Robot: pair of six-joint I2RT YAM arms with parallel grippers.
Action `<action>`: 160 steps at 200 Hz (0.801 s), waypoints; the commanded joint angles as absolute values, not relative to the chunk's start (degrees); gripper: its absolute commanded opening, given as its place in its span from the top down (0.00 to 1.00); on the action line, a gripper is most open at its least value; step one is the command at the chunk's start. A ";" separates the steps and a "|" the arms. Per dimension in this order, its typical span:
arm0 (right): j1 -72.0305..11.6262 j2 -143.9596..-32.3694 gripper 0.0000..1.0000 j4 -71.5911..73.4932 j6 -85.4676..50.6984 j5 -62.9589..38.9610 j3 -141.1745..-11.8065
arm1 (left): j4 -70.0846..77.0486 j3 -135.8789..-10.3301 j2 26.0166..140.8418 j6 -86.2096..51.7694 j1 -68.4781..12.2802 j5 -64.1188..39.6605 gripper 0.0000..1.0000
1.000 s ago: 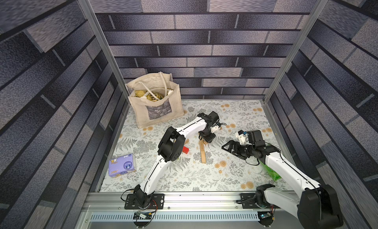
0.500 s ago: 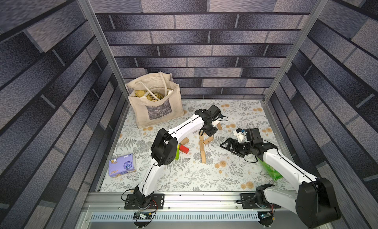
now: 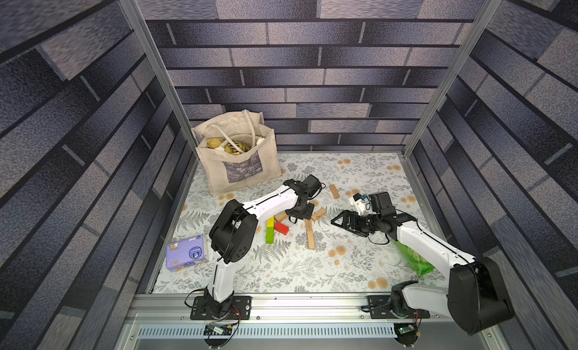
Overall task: Assemble the letter k with building blocks
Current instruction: Adjust the building block at the center of the board.
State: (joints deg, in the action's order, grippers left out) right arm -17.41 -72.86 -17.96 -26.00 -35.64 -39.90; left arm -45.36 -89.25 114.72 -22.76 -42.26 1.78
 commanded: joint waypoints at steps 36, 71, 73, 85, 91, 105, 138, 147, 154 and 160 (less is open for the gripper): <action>-17.89 -73.06 0.00 -19.13 -21.91 -38.30 -41.95 | -44.49 -92.03 120.40 -31.69 -43.47 2.85 1.00; -17.93 -72.07 0.00 -19.09 -21.71 -37.92 -40.94 | -43.77 -92.14 121.25 -33.02 -43.24 3.36 1.00; -17.93 -72.07 0.00 -19.08 -21.71 -37.91 -40.93 | -43.84 -92.18 121.28 -33.04 -43.24 3.39 1.00; -17.91 -72.07 0.00 -19.19 -21.58 -37.88 -40.72 | -44.56 -92.92 121.97 -33.19 -43.24 3.49 1.00; -17.90 -72.07 0.00 -19.32 -21.45 -37.88 -40.72 | -45.02 -93.19 122.20 -33.19 -43.20 3.56 1.00; -17.92 -72.07 0.00 -19.42 -21.27 -37.87 -40.63 | -45.05 -93.34 122.60 -33.29 -43.24 3.46 1.00; -17.90 -72.59 0.00 -19.51 -21.01 -38.00 -40.79 | -44.13 -93.16 123.00 -33.49 -43.31 2.38 1.00; -17.93 -72.68 0.00 -19.51 -20.98 -37.97 -40.86 | -44.31 -93.22 123.19 -33.48 -43.26 2.37 1.00; -17.92 -72.75 0.00 -19.58 -20.93 -38.08 -40.96 | -44.59 -93.48 123.37 -33.46 -43.28 2.51 1.00; -17.89 -72.86 0.00 -19.60 -20.87 -37.96 -41.02 | -44.74 -93.59 123.35 -33.42 -43.33 2.54 1.00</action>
